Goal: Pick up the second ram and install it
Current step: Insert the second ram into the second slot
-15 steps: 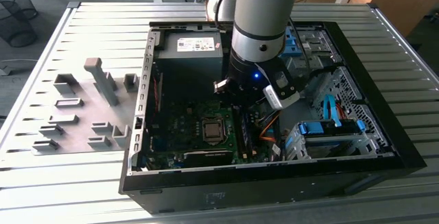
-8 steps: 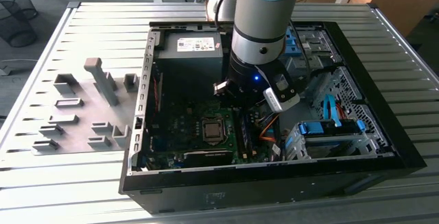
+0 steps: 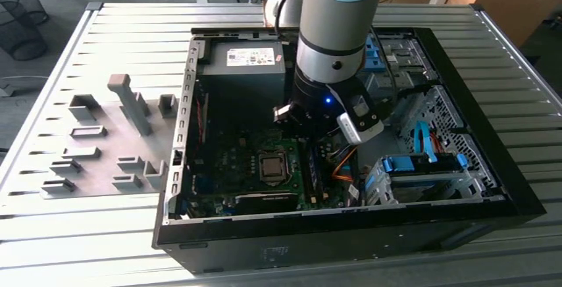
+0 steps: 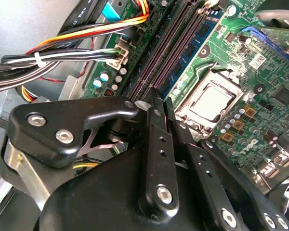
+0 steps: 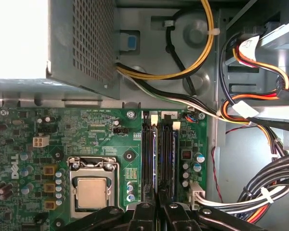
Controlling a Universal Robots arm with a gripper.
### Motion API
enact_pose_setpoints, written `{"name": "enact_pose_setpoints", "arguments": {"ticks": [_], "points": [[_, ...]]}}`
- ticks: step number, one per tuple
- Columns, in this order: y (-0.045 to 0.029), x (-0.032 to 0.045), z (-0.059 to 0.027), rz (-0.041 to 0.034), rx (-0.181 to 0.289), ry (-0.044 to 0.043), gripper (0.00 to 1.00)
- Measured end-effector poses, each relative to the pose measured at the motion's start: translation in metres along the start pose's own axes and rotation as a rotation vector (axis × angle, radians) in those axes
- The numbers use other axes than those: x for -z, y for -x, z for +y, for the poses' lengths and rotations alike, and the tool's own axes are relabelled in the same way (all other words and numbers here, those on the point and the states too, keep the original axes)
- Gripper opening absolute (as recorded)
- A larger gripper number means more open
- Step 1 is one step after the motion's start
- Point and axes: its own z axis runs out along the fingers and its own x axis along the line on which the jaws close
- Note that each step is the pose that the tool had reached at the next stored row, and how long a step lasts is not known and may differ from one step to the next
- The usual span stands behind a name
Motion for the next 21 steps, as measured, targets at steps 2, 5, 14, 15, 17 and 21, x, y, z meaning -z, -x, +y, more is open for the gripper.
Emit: {"name": "enact_pose_setpoints", "arguments": {"ticks": [2, 5, 14, 15, 17, 21], "points": [[0.0, -0.0009, 0.0001, 0.0, 0.0, 0.0002, 0.14], [-0.0001, -0.0026, 0.0001, 0.0001, -0.001, 0.0014, 0.14], [-0.0019, -0.0068, -0.0002, 0.0003, -0.006, 0.0054, 0.14], [-0.002, -0.0071, -0.0006, 0.0004, -0.009, 0.0053, 0.14], [-0.002, -0.0074, -0.0015, 0.0006, -0.014, 0.0054, 0.14], [-0.0019, -0.0078, -0.0019, 0.0007, -0.016, 0.0055, 0.14]]}}
